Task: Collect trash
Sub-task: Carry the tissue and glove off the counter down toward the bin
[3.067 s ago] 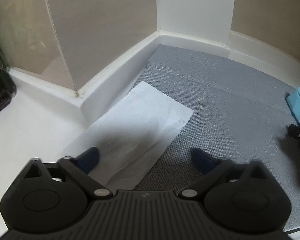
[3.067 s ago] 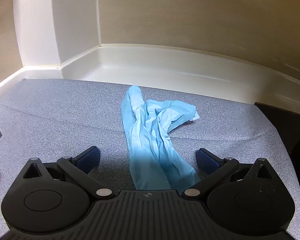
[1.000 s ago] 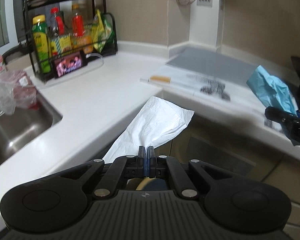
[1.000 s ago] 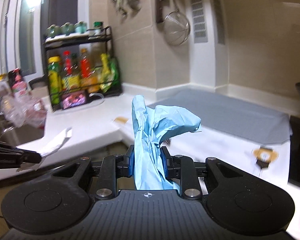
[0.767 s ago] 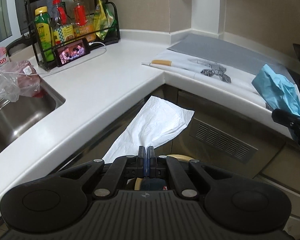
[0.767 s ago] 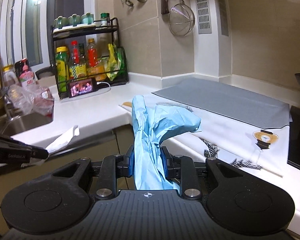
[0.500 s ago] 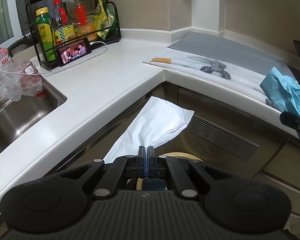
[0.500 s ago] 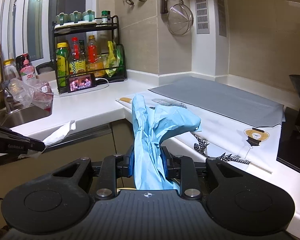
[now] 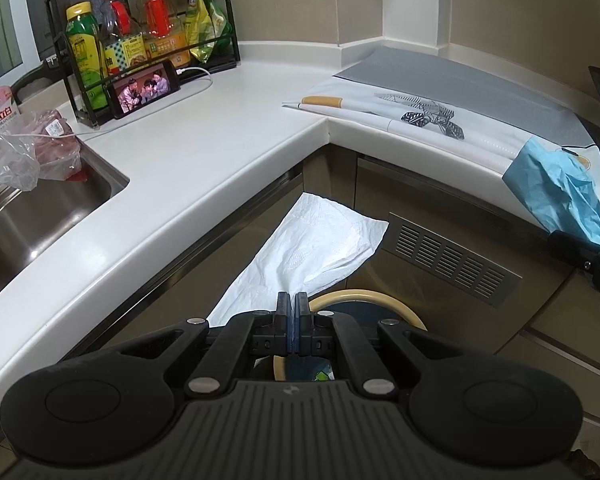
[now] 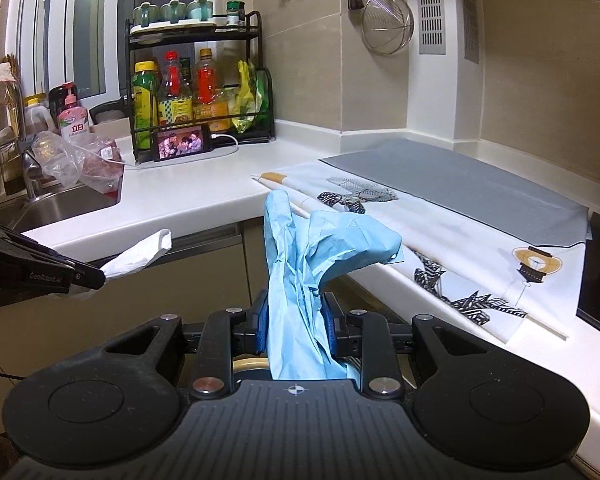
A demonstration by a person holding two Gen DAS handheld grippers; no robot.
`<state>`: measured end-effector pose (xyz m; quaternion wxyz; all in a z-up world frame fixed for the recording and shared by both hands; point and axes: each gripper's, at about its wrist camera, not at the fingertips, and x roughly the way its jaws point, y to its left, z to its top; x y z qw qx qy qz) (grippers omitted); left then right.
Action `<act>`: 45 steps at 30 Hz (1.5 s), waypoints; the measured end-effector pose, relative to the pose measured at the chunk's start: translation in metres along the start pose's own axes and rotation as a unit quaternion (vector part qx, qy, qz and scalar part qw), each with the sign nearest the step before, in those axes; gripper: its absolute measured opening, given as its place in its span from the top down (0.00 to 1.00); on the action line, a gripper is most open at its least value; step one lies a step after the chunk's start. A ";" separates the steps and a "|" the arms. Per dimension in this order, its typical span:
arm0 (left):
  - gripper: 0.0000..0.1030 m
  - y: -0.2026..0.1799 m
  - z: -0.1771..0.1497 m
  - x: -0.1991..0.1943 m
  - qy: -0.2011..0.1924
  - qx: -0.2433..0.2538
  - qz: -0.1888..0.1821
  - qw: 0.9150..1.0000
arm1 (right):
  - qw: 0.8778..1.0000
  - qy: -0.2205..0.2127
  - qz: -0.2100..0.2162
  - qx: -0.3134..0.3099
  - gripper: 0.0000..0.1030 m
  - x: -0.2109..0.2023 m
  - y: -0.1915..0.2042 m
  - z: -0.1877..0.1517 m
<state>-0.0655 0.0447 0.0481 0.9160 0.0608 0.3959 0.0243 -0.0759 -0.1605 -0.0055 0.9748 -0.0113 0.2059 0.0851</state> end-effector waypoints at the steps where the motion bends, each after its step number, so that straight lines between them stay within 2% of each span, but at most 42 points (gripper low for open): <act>1: 0.99 0.000 0.000 0.001 0.001 0.000 0.000 1.000 | 1.000 0.002 0.002 -0.003 0.72 0.001 0.001 -0.001; 20: 0.99 -0.005 0.000 0.012 0.015 0.004 0.000 1.000 | 1.000 0.016 0.013 -0.019 0.72 0.012 0.010 -0.003; 29: 0.99 -0.005 0.000 0.014 0.018 0.006 -0.001 1.000 | 0.994 0.036 0.013 -0.104 0.72 -0.006 -0.003 -0.006; 34: 0.99 -0.007 -0.001 0.021 0.025 0.018 -0.005 0.999 | 0.989 0.039 0.039 -0.135 0.72 -0.009 -0.002 -0.013; 38: 0.99 -0.009 -0.004 0.038 0.038 0.032 0.000 0.999 | 0.991 0.046 0.053 -0.114 0.72 0.007 0.003 -0.022; 45: 0.99 -0.006 -0.016 0.067 0.070 0.025 0.006 0.997 | 0.996 0.068 0.047 -0.045 0.72 0.039 0.010 -0.037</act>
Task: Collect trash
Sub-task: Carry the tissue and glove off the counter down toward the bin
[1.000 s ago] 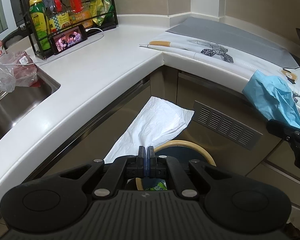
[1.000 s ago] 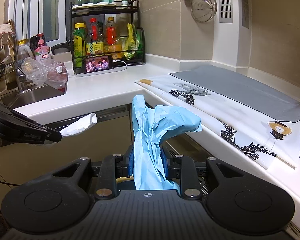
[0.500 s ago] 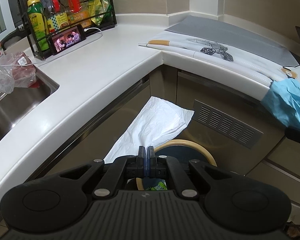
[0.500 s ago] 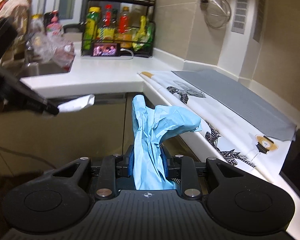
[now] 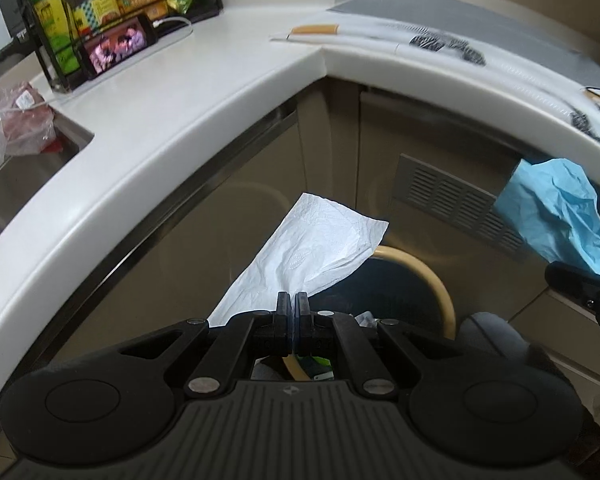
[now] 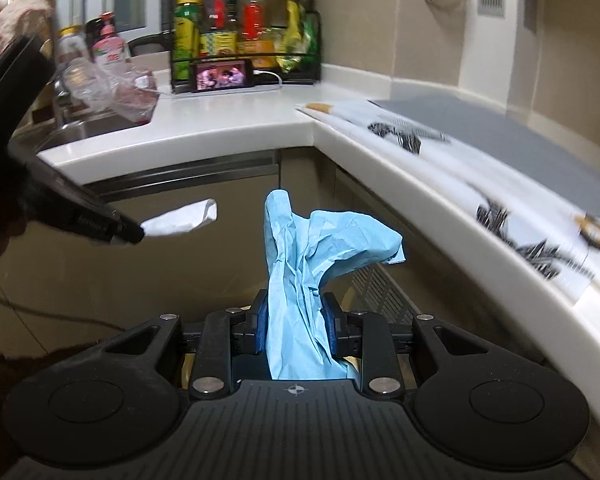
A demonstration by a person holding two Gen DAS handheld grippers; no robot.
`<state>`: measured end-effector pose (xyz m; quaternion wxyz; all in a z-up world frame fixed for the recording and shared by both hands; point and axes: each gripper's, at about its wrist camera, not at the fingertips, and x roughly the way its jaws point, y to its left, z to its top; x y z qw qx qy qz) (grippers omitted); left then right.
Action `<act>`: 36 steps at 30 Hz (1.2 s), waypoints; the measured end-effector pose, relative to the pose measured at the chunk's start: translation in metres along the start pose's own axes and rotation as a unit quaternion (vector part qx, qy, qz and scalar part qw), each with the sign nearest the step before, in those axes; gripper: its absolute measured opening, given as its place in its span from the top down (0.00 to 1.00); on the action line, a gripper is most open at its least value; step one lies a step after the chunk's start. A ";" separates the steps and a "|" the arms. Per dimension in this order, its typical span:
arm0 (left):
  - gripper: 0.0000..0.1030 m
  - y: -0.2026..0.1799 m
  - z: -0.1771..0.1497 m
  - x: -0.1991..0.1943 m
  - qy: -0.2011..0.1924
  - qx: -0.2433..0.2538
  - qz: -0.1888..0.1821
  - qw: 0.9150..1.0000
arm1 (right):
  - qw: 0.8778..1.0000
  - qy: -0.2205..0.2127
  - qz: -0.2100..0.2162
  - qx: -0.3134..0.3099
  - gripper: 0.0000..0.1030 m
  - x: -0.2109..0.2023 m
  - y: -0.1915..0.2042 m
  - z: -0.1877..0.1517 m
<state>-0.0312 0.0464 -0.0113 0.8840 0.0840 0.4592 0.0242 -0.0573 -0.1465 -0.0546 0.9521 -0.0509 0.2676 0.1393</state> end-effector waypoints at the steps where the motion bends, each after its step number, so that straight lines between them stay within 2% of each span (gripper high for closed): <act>1: 0.99 0.001 -0.001 0.003 0.003 -0.003 0.000 1.000 | 1.000 -0.001 0.001 0.007 0.72 0.002 0.001 0.000; 14: 0.99 0.001 -0.001 0.033 0.033 -0.011 -0.003 0.999 | 0.999 0.029 -0.008 0.017 0.72 0.034 0.005 -0.004; 29: 0.99 0.002 0.001 0.072 0.072 -0.015 -0.011 0.997 | 0.997 0.074 0.004 0.017 0.71 0.067 0.004 -0.006; 36: 0.99 0.001 0.003 0.082 0.077 -0.016 -0.011 0.997 | 0.996 0.084 0.007 0.019 0.71 0.078 0.003 -0.006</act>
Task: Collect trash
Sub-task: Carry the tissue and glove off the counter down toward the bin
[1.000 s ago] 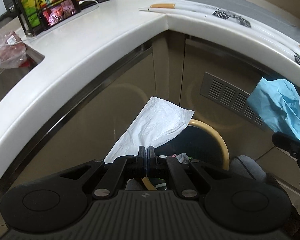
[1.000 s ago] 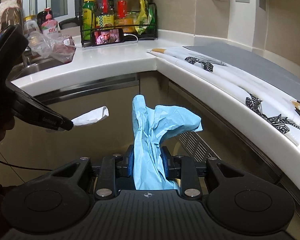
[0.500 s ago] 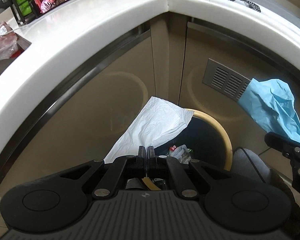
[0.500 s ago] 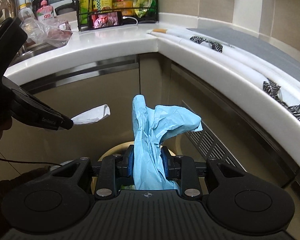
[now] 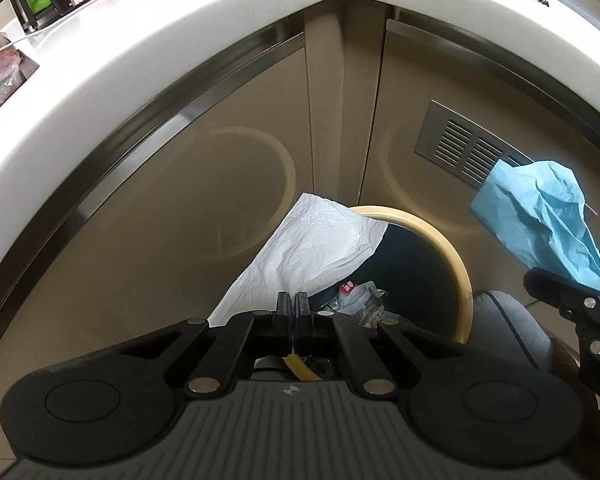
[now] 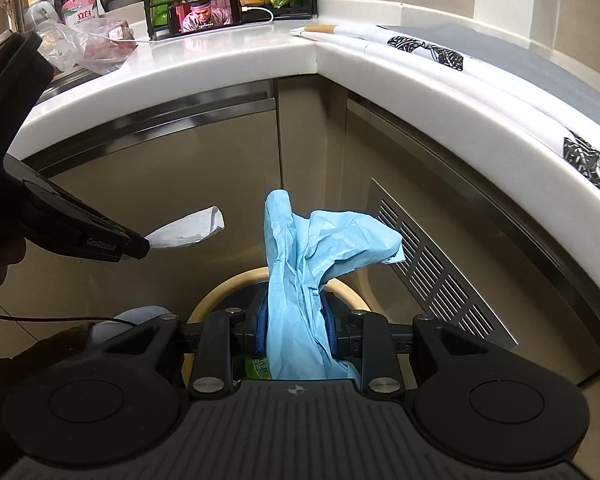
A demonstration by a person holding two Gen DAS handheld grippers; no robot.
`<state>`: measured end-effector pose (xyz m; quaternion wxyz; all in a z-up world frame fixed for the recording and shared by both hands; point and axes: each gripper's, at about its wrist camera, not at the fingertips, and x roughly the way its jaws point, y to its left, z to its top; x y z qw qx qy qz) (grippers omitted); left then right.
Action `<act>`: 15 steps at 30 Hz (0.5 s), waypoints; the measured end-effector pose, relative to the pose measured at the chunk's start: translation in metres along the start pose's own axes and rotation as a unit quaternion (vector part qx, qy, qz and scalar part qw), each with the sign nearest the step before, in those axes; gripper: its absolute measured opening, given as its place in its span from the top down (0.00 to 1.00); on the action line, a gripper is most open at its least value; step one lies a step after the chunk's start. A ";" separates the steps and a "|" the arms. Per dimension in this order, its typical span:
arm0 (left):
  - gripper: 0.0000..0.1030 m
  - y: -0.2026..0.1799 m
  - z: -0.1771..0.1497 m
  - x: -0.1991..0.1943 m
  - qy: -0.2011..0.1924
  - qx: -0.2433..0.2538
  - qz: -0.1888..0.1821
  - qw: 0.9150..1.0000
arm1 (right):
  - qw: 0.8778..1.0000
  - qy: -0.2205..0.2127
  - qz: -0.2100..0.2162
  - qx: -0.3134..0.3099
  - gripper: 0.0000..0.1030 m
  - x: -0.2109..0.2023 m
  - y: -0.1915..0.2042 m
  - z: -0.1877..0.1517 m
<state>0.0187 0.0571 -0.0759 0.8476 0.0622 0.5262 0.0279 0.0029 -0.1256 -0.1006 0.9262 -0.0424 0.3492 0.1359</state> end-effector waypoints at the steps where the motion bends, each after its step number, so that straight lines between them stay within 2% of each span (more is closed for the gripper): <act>1: 0.99 0.000 0.000 0.000 0.000 0.000 -0.001 1.000 | 1.000 0.001 0.000 0.000 0.71 0.001 0.000 0.000; 15: 0.99 0.001 0.001 0.013 0.017 0.003 -0.007 1.000 | 1.000 0.017 -0.001 0.010 0.71 0.016 -0.002 0.001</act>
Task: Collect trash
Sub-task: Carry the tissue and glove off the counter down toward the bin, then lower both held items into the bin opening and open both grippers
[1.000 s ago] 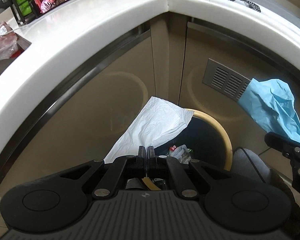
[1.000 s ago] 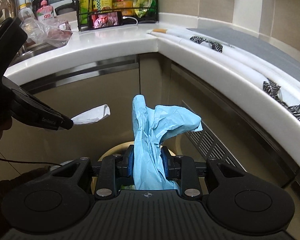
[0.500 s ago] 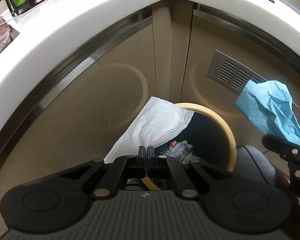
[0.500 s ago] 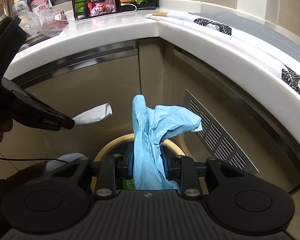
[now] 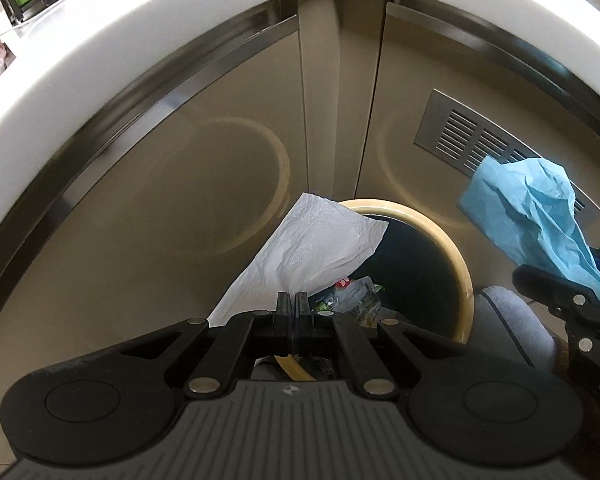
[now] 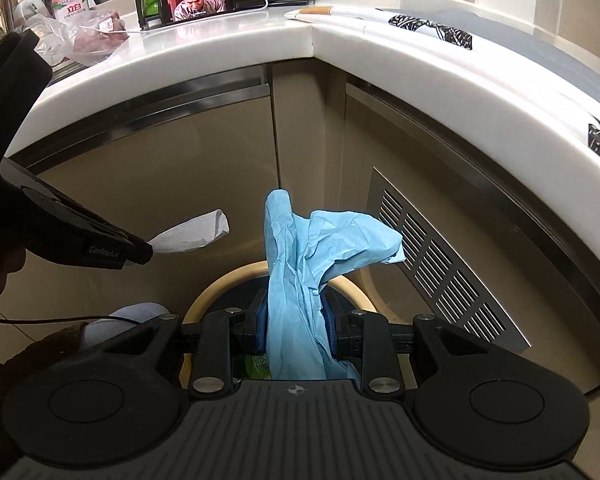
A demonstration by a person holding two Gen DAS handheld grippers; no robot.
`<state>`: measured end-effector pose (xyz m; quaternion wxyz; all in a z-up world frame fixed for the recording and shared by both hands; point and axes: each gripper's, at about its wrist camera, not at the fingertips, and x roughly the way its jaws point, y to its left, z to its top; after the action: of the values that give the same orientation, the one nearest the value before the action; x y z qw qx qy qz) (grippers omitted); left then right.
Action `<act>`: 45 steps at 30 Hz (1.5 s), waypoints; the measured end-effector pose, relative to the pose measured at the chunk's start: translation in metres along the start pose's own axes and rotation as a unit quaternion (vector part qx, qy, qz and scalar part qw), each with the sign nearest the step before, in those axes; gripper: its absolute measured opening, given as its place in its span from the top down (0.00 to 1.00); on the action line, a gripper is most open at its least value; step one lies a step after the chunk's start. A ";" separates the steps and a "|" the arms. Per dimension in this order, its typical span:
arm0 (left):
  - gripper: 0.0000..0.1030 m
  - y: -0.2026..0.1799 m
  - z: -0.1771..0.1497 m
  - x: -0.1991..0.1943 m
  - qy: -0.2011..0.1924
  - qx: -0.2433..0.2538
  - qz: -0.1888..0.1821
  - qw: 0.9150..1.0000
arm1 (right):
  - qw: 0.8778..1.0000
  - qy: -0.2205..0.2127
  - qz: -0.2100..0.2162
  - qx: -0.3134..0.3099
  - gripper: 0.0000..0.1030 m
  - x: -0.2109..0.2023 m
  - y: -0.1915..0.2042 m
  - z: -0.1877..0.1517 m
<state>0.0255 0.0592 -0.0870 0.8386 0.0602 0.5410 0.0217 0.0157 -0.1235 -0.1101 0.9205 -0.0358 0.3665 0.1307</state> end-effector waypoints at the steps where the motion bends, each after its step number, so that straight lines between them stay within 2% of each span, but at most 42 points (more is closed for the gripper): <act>1: 0.99 0.000 0.001 0.002 0.003 0.000 0.000 1.000 | 1.000 0.002 0.000 0.002 0.71 0.002 -0.001 0.000; 11: 0.99 -0.012 0.017 0.040 0.029 0.007 -0.012 0.999 | 0.998 0.050 0.003 0.048 0.71 0.048 -0.018 0.002; 17: 0.99 -0.019 0.014 0.069 0.061 0.017 -0.009 0.998 | 0.995 0.080 -0.005 0.058 0.71 0.078 -0.022 -0.002; 32: 0.99 -0.013 0.013 0.140 0.148 0.008 -0.012 0.989 | 0.992 0.117 -0.018 0.040 0.70 0.114 -0.008 -0.002; 45: 0.99 -0.020 0.016 0.162 0.173 0.016 0.004 0.985 | 0.986 0.162 -0.032 0.028 0.67 0.144 0.002 0.007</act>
<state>0.1065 0.0547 -0.2297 0.7308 0.0713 0.6783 0.0266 0.1201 -0.0901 -0.2033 0.8533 -0.0429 0.5130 0.0831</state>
